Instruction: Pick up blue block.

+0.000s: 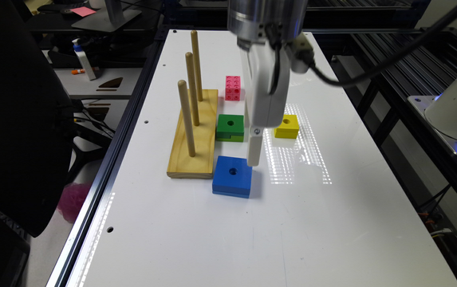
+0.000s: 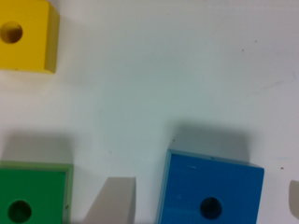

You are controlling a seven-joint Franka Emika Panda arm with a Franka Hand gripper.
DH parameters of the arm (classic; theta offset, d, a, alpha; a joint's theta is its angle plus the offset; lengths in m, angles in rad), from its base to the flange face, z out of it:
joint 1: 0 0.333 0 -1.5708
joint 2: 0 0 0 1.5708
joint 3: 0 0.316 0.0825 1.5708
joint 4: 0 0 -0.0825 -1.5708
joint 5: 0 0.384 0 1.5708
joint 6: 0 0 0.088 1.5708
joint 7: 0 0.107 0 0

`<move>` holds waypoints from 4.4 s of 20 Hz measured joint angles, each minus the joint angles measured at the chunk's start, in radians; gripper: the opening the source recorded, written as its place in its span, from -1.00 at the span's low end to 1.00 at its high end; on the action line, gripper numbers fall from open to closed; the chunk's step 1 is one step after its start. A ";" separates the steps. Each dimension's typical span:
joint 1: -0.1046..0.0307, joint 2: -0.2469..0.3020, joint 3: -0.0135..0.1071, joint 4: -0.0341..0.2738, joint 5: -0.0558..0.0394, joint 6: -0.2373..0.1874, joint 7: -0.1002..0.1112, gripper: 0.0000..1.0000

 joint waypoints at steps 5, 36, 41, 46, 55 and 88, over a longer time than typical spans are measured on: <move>0.002 0.004 0.001 0.011 0.0000 0.005 0.000 1.00; 0.002 0.167 -0.002 0.063 -0.0109 0.112 0.001 1.00; 0.002 0.170 -0.002 0.067 -0.0109 0.116 0.001 1.00; 0.002 0.170 -0.002 0.067 -0.0109 0.116 0.001 1.00; 0.006 0.183 -0.001 0.083 -0.0109 0.116 0.001 1.00; 0.008 0.245 -0.003 0.114 -0.0205 0.145 0.005 -1.00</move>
